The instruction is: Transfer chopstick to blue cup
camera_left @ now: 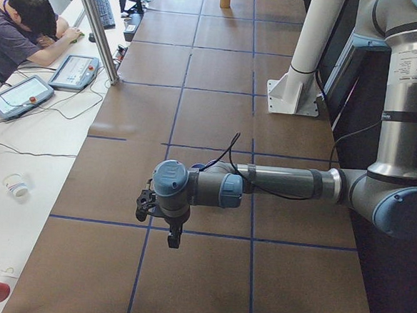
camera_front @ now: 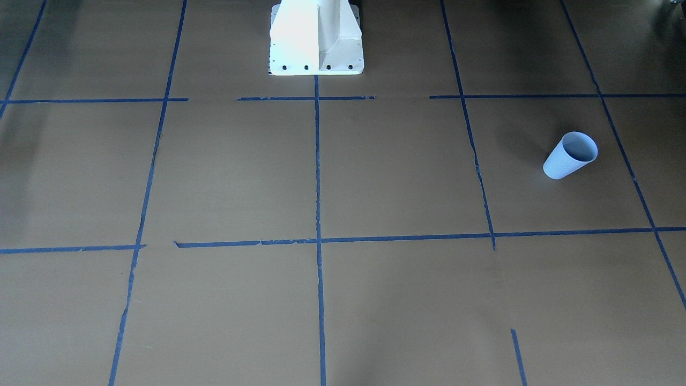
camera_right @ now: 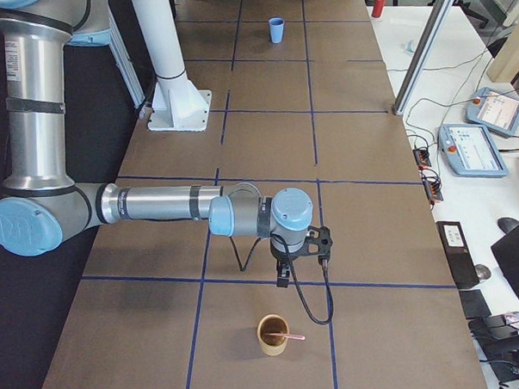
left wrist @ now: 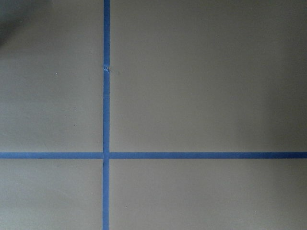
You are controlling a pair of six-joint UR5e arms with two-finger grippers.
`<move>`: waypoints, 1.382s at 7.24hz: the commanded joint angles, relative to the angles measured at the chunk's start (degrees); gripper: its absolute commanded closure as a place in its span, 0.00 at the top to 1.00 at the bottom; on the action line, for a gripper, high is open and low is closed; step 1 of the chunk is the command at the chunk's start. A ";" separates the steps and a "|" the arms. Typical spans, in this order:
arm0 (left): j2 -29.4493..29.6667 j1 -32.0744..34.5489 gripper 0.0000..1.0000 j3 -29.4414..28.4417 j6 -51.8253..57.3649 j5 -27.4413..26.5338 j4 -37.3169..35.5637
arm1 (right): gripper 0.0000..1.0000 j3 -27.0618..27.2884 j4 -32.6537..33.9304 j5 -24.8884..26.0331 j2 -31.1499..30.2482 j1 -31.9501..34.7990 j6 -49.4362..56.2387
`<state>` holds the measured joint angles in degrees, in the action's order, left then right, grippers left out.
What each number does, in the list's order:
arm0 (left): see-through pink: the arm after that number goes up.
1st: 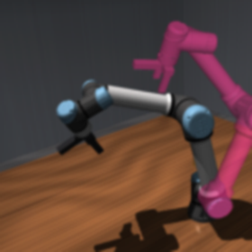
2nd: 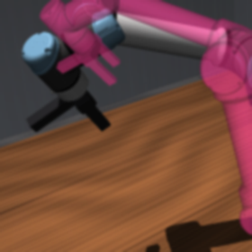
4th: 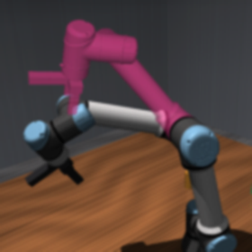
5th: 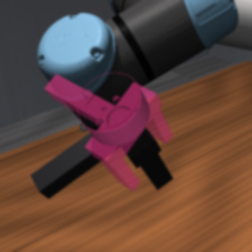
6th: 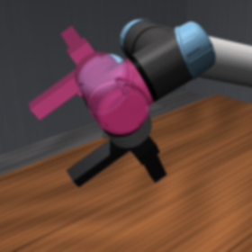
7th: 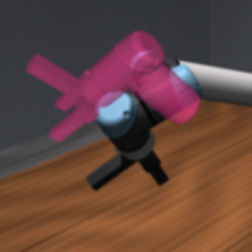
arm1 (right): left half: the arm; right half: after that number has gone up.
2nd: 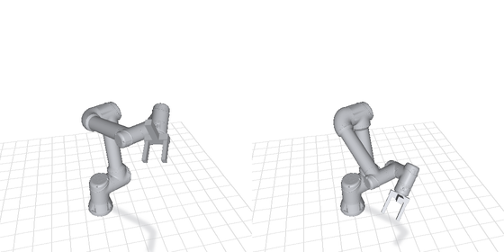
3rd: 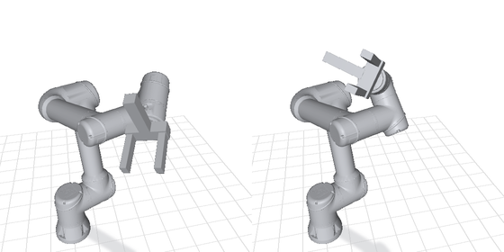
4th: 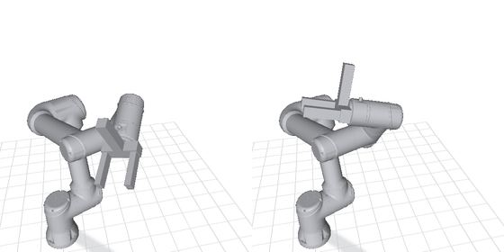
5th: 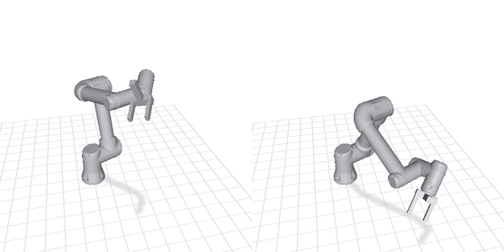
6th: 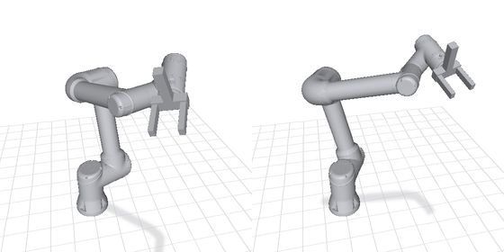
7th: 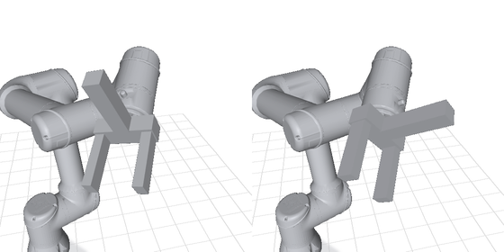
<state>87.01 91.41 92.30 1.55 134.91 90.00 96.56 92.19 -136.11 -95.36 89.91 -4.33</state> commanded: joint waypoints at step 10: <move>0.35 -5.68 1.00 4.18 -6.16 0.09 5.89 | 1.00 0.64 -0.08 -0.03 0.88 0.00 -0.51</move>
<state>87.35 88.51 94.51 -0.82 134.90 94.82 97.07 92.11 -136.11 -94.64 89.91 -4.76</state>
